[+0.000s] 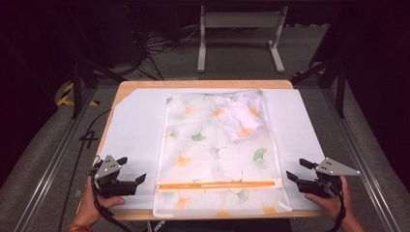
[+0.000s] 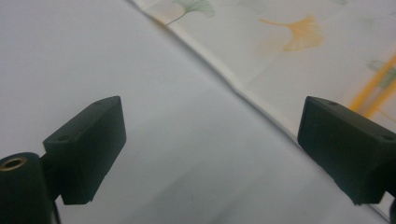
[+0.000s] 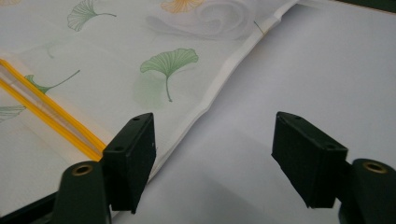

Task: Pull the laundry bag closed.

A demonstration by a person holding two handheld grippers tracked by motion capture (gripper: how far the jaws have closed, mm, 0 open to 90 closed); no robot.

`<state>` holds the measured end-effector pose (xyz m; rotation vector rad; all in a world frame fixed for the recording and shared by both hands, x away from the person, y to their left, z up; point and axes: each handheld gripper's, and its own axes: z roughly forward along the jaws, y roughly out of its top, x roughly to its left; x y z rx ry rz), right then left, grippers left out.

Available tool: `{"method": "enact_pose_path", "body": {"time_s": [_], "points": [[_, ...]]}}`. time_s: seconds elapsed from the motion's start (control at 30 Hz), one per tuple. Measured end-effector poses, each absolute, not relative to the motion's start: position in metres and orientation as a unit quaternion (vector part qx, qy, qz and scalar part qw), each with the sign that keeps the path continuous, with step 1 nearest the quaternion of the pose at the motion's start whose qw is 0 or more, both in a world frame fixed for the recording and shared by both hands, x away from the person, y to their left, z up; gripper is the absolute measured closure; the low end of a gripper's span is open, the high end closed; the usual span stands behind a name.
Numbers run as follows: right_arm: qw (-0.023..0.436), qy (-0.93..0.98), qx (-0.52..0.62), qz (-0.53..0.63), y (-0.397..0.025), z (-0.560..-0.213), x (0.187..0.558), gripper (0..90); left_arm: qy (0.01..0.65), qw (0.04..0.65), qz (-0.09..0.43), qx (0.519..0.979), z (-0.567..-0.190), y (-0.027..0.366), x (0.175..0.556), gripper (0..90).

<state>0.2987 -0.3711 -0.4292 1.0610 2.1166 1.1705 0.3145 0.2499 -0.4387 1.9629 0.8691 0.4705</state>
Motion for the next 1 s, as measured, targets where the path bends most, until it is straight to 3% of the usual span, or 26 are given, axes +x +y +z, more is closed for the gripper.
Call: {"method": "enact_pose_path", "body": {"time_s": [0.07, 0.2, 0.3, 0.37, 0.57, 0.63, 0.73, 0.87, 1.0], "points": [[0.237, 0.78, 0.383, 0.435, -0.37, -0.428, 0.299, 41.0, 0.352, 0.46, 0.194, 0.792, -0.438, 0.251, 0.312, 14.3], [0.233, 0.781, 0.381, 0.437, -0.366, -0.427, 0.301, 42.9, 0.355, 0.459, 0.198, 0.79, -0.439, 0.252, 0.305, 17.2], [0.229, 0.785, 0.378, 0.434, -0.363, -0.427, 0.304, 42.9, 0.352, 0.462, 0.2, 0.789, -0.438, 0.254, 0.3, 24.5], [0.225, 0.788, 0.373, 0.435, -0.359, -0.426, 0.308, 42.9, 0.347, 0.465, 0.198, 0.79, -0.438, 0.255, 0.297, 34.5], [0.221, 0.794, 0.36, 0.437, -0.346, -0.42, 0.312, 47.1, 0.33, 0.461, 0.197, 0.8, -0.438, 0.254, 0.286, 50.6], [0.215, 0.797, 0.351, 0.441, -0.34, -0.418, 0.313, 50.7, 0.322, 0.461, 0.195, 0.804, -0.436, 0.253, 0.283, 56.0], [0.208, 0.802, 0.341, 0.443, -0.329, -0.413, 0.315, 54.9, 0.306, 0.457, 0.188, 0.814, -0.436, 0.251, 0.279, 71.2], [0.195, 0.816, 0.317, 0.441, -0.311, -0.406, 0.316, 66.6, 0.289, 0.447, 0.179, 0.827, -0.437, 0.246, 0.275, 86.8], [0.183, 0.822, 0.288, 0.456, -0.284, -0.396, 0.317, 70.3, 0.282, 0.449, 0.174, 0.83, -0.435, 0.242, 0.273, 90.0]]}}
